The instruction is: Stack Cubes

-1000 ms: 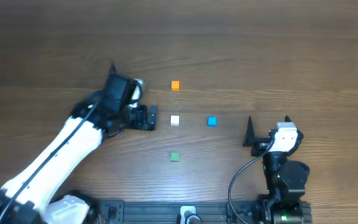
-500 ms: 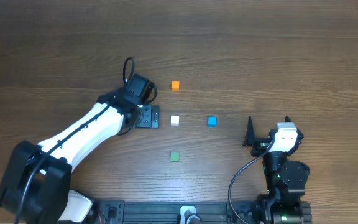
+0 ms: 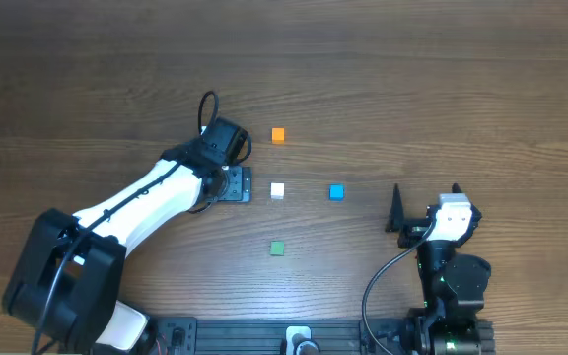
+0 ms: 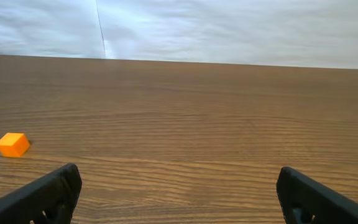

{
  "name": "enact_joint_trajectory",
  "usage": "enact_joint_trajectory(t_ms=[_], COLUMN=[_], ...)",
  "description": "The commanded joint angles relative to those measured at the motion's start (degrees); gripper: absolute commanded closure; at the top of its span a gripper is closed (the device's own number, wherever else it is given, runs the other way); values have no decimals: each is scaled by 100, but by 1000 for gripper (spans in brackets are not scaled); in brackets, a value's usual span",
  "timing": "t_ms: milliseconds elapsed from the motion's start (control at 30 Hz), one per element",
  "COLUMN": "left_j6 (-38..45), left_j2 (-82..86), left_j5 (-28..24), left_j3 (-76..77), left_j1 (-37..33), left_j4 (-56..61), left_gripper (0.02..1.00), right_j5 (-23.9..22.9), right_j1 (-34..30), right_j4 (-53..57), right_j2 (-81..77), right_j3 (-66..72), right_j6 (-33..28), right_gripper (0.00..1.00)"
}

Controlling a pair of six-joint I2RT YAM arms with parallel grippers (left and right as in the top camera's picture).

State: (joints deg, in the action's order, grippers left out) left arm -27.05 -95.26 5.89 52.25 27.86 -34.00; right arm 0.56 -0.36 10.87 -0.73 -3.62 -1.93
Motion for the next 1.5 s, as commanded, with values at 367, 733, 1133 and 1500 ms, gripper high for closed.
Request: enact_joint_trajectory(t_ms=[367,733,1133,1500], left_j6=[-48,-90,-94,-1464], left_j2=[-214,-227,-227,463], left_j5=[59,57,39,369], left_j3=[81,81,81,1147], left_j1=[0,0,0,717], left_j4=[17,13,20,-1257], left_gripper=[251,544,763,980], right_j5=[68,68,68,68], right_j1=[-35,-35,-35,-35], right_j4=[2,2,2,2], right_j2=[42,42,42,42], right_j3=[42,42,42,42], right_j6=[-28,-28,-28,-28], right_gripper=[9,7,7,7])
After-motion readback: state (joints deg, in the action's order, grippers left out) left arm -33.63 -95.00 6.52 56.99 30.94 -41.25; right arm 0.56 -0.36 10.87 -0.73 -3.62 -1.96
